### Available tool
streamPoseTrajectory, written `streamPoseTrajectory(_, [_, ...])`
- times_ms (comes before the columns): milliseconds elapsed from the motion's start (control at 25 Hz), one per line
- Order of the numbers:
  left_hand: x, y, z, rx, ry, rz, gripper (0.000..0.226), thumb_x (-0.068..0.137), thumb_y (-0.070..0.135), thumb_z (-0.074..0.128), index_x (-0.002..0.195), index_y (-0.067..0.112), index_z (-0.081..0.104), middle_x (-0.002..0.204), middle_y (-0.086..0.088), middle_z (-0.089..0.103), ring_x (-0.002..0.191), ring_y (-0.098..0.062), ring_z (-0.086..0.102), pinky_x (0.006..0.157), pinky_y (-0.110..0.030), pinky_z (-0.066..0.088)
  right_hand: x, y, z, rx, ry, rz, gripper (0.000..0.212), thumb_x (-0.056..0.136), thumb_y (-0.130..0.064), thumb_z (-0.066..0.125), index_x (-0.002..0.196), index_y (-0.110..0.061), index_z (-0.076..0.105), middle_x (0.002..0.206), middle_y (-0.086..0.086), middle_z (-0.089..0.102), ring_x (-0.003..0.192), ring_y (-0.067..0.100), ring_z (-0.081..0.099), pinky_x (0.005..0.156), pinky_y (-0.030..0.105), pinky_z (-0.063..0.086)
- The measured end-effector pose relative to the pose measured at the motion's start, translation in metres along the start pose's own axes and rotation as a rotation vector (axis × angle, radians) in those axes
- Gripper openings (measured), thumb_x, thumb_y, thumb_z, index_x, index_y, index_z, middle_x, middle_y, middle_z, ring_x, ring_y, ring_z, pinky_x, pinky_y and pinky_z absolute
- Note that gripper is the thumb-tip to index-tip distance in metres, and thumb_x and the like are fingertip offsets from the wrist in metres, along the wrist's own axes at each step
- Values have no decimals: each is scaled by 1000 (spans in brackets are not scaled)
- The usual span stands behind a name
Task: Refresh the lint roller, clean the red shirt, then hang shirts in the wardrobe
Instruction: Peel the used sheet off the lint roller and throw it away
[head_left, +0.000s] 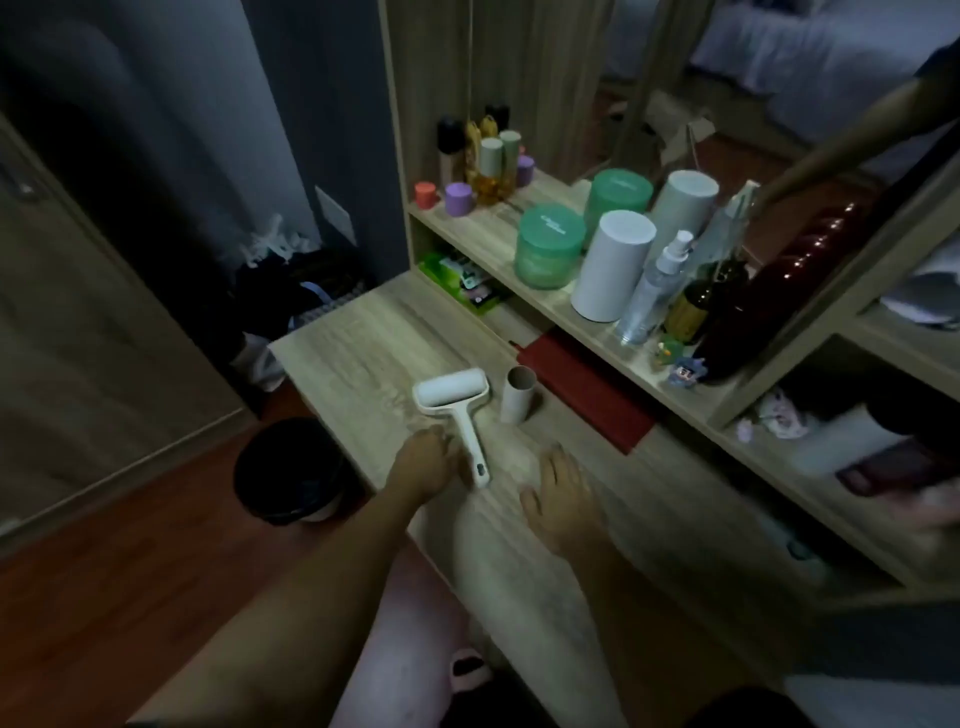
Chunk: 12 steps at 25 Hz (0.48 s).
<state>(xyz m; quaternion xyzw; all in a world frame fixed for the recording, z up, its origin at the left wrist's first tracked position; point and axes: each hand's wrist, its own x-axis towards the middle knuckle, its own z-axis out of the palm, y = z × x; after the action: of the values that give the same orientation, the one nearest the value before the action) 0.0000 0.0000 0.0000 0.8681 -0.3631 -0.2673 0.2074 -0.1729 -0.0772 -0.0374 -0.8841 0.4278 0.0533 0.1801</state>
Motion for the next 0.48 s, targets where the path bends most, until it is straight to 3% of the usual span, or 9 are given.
streamPoseTrajectory(120, [28, 7, 21, -141, 67, -109, 41, 95, 33, 45, 93, -6, 60, 99, -25, 65, 99, -38, 60, 80, -36, 42, 24, 8, 17, 26, 58, 32, 80, 82, -56, 16, 145, -8, 25, 155, 14, 24, 143, 27, 21, 115, 42, 21])
streamPoseTrajectory(240, [48, 19, 36, -235, 88, -270, 50, 92, 44, 48, 98, -4, 59, 101, -20, 65, 100, -35, 60, 80, -33, 42, 34, 9, 32, -19, 104, 60, 74, 85, -57, 27, 140, -9, 37, 149, 13, 38, 138, 27, 34, 108, 44, 32])
streamPoseTrajectory(480, [61, 26, 52, -393, 214, -389, 44, 96, 35, 41, 117, -4, 48, 117, -24, 59, 109, -38, 56, 92, -40, 42, 33, 9, 33, -15, 132, 87, 69, 82, -55, 36, 131, -10, 50, 138, 11, 52, 128, 25, 49, 101, 43, 41])
